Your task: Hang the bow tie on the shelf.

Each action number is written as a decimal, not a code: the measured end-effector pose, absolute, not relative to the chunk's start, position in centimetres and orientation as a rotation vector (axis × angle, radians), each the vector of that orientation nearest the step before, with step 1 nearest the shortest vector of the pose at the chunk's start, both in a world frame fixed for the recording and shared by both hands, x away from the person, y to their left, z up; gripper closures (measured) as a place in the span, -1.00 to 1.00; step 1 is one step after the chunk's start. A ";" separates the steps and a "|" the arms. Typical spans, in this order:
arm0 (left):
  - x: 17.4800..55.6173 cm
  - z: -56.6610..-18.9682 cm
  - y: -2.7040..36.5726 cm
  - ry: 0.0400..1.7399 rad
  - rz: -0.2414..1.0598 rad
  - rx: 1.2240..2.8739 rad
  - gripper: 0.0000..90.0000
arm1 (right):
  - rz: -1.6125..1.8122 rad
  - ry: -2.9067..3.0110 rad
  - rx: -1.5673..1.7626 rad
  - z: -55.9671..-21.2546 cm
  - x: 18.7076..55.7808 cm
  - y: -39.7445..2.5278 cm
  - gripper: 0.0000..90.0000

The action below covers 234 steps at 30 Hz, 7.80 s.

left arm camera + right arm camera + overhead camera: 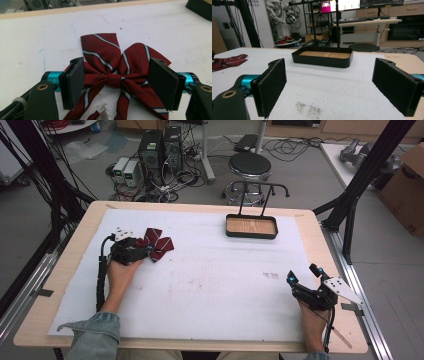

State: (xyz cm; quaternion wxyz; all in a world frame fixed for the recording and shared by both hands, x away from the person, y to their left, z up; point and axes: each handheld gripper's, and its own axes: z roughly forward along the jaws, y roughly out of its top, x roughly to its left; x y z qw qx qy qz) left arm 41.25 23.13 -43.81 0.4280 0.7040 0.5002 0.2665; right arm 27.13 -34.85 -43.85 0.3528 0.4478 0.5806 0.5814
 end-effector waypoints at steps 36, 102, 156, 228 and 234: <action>42.7 -41.7 22.1 1.220 0.588 1.755 0.45 | 1.504 1.505 1.161 -43.9 27.2 -34.9 -0.75; 50.2 -28.3 -0.7 0.693 0.677 1.568 0.45 | 1.545 1.504 1.195 -44.0 27.5 -35.3 -0.75; 54.8 -29.5 -2.3 0.682 0.579 1.376 0.45 | 1.560 1.518 1.210 -44.1 27.6 -35.4 -0.75; 57.1 -35.7 -0.4 0.904 0.641 1.453 0.31 | 1.561 1.533 1.212 -44.1 27.7 -35.2 -0.75; 57.0 -35.5 -0.2 0.891 0.653 1.463 0.30 | 1.559 1.534 1.209 -44.1 27.7 -35.2 -0.75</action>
